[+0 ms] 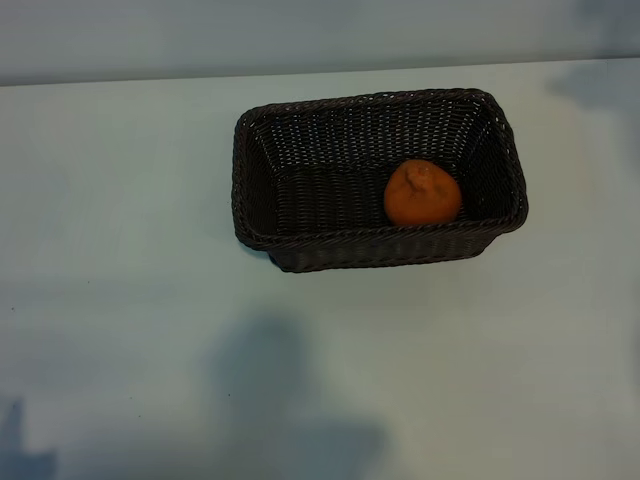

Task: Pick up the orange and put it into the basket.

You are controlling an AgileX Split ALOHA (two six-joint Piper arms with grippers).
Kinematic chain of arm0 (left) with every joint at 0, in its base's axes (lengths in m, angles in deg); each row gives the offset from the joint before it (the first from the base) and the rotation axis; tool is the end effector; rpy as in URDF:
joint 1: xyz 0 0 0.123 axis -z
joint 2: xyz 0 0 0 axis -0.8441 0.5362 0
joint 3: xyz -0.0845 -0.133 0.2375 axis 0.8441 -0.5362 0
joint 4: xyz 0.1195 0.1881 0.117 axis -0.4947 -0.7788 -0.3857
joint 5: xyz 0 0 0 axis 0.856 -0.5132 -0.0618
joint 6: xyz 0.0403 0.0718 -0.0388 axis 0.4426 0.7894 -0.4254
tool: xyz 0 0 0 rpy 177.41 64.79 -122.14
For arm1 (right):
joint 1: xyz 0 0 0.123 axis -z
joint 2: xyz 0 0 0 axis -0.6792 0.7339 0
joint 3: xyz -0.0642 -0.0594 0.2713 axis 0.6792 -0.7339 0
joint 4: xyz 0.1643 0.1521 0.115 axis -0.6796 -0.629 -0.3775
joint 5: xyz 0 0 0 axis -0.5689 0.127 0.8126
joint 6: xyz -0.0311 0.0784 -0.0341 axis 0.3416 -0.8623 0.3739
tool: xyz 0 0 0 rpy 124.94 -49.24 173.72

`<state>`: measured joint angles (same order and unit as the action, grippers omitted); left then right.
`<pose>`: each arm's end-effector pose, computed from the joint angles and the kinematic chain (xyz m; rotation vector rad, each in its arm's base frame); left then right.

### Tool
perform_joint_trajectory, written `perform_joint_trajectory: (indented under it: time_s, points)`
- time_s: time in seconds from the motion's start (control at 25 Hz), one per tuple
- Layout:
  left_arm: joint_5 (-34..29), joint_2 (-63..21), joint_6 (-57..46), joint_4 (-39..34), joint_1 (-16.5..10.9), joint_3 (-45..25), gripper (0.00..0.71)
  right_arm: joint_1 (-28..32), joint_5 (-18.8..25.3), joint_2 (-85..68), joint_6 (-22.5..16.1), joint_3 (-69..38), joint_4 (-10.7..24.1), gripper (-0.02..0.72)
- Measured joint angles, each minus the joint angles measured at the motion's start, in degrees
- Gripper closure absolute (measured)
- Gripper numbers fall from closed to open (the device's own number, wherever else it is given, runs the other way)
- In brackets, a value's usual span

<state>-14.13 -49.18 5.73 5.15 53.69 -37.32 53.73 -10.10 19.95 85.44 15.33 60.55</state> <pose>-0.0079 -0.0024 0.2772 -0.0136 2.0517 0.0477 0.2928 -0.0554 0.4321 0.1976 2.4825 -0.0759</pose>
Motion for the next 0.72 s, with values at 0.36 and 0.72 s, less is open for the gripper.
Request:
perform_joint_trajectory:
  time_s: [0.36, 0.72]
  points:
    - [0.0, 0.0, 0.0, 0.0, 0.0, 0.0, 0.116, 0.0, 0.1, -26.4, -0.5, -9.7, -0.1, 0.143]
    - [0.0, 0.0, 0.0, 0.0, 0.0, 0.0, 0.117, 0.0, 0.3, -47.5, -1.1, -11.8, 0.1, 0.143]
